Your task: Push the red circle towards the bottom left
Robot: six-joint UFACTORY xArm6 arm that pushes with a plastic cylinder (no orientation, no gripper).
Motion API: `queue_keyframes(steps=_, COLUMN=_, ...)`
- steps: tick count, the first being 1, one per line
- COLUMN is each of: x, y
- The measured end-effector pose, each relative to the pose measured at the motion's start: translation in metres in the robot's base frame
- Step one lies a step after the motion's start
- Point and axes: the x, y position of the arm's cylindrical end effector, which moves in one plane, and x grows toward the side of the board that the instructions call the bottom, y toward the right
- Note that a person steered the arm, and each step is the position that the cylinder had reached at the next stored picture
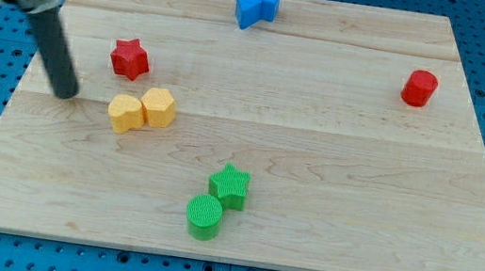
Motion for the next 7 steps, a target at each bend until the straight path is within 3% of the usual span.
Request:
queue_keyframes(steps=1, x=0.032, y=0.063)
queue_keyframes(steps=2, x=0.008, y=0.142)
queue_keyframes(steps=4, x=-0.061, y=0.220)
queue_keyframes(steps=6, x=-0.130, y=0.370)
queue_keyframes(steps=7, x=-0.148, y=0.389)
